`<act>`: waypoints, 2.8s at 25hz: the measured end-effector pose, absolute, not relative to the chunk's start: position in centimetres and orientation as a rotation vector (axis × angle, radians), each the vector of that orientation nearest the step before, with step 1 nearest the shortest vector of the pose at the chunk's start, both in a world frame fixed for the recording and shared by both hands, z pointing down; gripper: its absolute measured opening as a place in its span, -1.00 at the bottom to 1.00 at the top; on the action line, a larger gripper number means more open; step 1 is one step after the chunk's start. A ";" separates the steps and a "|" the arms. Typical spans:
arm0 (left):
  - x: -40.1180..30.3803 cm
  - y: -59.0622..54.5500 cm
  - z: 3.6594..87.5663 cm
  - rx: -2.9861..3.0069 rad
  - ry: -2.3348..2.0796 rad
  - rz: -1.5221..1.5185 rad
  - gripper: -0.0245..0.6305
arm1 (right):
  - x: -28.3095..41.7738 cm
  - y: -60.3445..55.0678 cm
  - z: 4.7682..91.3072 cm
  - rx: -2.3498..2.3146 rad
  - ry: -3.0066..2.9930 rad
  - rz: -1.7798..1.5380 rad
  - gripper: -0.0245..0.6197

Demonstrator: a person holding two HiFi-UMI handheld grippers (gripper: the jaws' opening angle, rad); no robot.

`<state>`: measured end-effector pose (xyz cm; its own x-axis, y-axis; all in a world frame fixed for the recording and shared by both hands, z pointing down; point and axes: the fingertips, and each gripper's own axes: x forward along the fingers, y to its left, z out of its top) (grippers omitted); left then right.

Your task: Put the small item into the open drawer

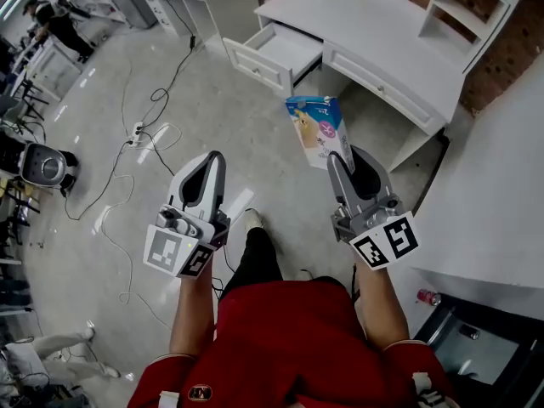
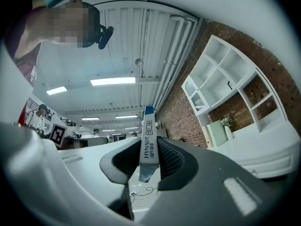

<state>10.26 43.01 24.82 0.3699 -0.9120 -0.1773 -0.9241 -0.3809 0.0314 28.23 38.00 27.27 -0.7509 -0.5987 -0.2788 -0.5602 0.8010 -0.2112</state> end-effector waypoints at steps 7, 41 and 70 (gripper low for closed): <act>2.2 34.8 26.0 -2.518 1.676 0.307 -0.93 | 21.0 29.9 27.3 -0.966 2.702 -0.058 -0.61; -18.4 -10.5 30.4 -2.716 1.588 0.183 -0.93 | 3.6 -17.1 39.8 -1.531 2.934 -0.099 -0.61; -19.3 -28.8 37.7 -2.859 1.559 0.047 -0.93 | 0.7 -33.8 64.6 -1.819 3.325 -0.585 -0.61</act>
<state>-19.26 -28.78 37.67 0.5430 -0.8392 0.0294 -0.8358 -0.5368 0.1147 0.72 -33.81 64.59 -0.3714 -0.6301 0.6820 -0.8251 0.5607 0.0687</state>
